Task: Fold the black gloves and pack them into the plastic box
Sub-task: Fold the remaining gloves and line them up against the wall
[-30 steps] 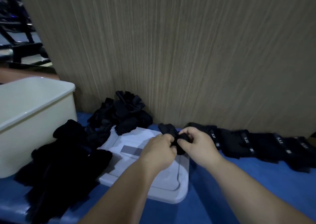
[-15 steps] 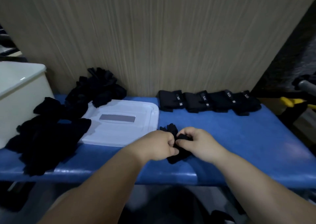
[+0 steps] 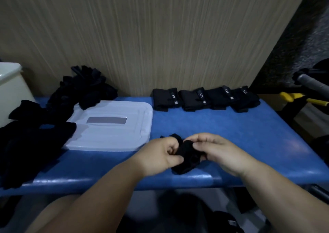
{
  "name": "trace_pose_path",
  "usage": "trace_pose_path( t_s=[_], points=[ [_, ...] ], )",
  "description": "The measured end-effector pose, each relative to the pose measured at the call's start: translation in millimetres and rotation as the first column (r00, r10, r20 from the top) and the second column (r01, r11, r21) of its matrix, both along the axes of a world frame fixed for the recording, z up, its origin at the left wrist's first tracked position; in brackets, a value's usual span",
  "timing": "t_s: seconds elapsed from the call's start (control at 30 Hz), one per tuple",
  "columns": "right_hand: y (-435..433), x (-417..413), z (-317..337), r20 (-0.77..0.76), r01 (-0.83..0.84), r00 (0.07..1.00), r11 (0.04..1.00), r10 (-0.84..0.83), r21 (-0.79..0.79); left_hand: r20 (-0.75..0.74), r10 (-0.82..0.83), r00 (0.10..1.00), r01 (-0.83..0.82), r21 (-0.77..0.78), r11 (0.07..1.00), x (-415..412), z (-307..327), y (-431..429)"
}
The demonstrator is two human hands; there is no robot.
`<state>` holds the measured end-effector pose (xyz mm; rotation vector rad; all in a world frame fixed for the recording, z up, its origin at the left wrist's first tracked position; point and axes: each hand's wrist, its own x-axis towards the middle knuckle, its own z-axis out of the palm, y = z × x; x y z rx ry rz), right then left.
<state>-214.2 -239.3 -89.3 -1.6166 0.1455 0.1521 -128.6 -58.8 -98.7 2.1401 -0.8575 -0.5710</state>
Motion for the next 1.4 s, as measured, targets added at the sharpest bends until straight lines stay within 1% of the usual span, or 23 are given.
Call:
trace_pose_path(
  t_s=[0.1,0.2,0.27,0.4,0.6,0.67,0.73,0.83,0.93,1.03,1.07,1.1,1.13,1.17,1.23,1.27,1.33,1.4],
  points=[
    [-7.2,0.9,1.0,0.021,0.024,0.999,0.994,-0.026,0.109,-0.008,0.053,0.999,-0.054,-0.087,0.995,4.6,-7.1,-7.4],
    [-11.5,2.5,1.2,0.028,0.036,0.999,0.996,-0.038,0.079,0.018,0.116,0.993,-0.113,-0.142,0.983,7.6,-9.7,-13.5],
    [-15.0,4.9,-0.1,0.033,0.027,0.999,0.998,-0.029,0.062,0.006,0.148,0.989,-0.144,-0.179,0.973,7.1,-8.0,-15.9],
    [-18.6,9.7,-1.1,0.027,-0.002,1.000,0.991,-0.002,0.134,-0.017,0.187,0.982,-0.186,-0.192,0.963,5.4,-3.2,-17.0],
    [-17.0,12.9,-1.7,0.068,-0.063,0.996,0.998,0.064,-0.023,-0.012,0.228,0.974,-0.226,-0.193,0.955,5.8,2.0,-17.2],
    [-17.6,12.8,-1.7,0.068,-0.087,0.994,0.995,0.090,-0.048,-0.010,0.244,0.970,-0.241,-0.189,0.952,5.6,4.1,-17.3],
    [-17.5,13.0,-2.8,0.054,-0.080,0.995,0.990,0.087,-0.116,0.013,0.256,0.967,-0.250,-0.177,0.952,5.5,5.2,-17.3],
    [-15.7,15.8,-7.2,0.081,0.018,0.997,0.957,0.005,-0.289,0.030,0.249,0.968,-0.242,-0.154,0.958,4.1,3.1,-18.7],
    [-13.9,20.3,-11.1,0.188,0.201,0.974,0.862,-0.125,-0.466,0.000,0.256,0.967,-0.253,-0.152,0.955,-0.2,0.6,-21.2],
    [-12.1,22.8,-10.6,0.358,0.419,0.899,0.729,-0.251,-0.542,-0.046,0.258,0.965,-0.262,-0.169,0.950,-4.5,0.0,-23.0],
    [-11.2,23.4,-10.0,0.394,0.463,0.877,0.698,-0.275,-0.546,-0.051,0.254,0.966,-0.259,-0.167,0.951,-6.1,-0.1,-23.3],
    [-9.8,23.6,-9.4,0.403,0.484,0.867,0.691,-0.293,-0.537,-0.049,0.253,0.966,-0.258,-0.164,0.952,-7.4,-0.1,-23.3],
    [-8.8,23.8,-9.3,0.384,0.480,0.870,0.712,-0.310,-0.512,-0.043,0.260,0.965,-0.263,-0.159,0.951,-8.2,-0.1,-23.3],
    [-8.0,23.7,-8.8,0.335,0.450,0.887,0.764,-0.319,-0.463,-0.036,0.272,0.962,-0.274,-0.156,0.949,-8.2,-0.4,-23.0],
    [-8.4,21.8,-8.1,0.209,0.330,0.938,0.894,-0.275,-0.302,-0.049,0.301,0.952,-0.305,-0.160,0.939,-7.2,0.1,-22.2],
    [-9.9,20.3,-8.6,0.161,0.257,0.961,0.940,-0.224,-0.224,-0.065,0.313,0.948,-0.319,-0.164,0.933,-6.5,0.7,-21.9],
    [-11.9,17.2,-9.0,0.110,0.125,0.987,0.987,-0.114,-0.105,-0.081,0.330,0.941,-0.339,-0.163,0.927,-4.7,1.3,-21.9],
    [-11.7,15.2,-9.0,0.120,0.053,0.992,0.997,-0.046,-0.059,-0.076,0.343,0.936,-0.351,-0.162,0.922,-3.5,1.8,-22.3]
  ],
)
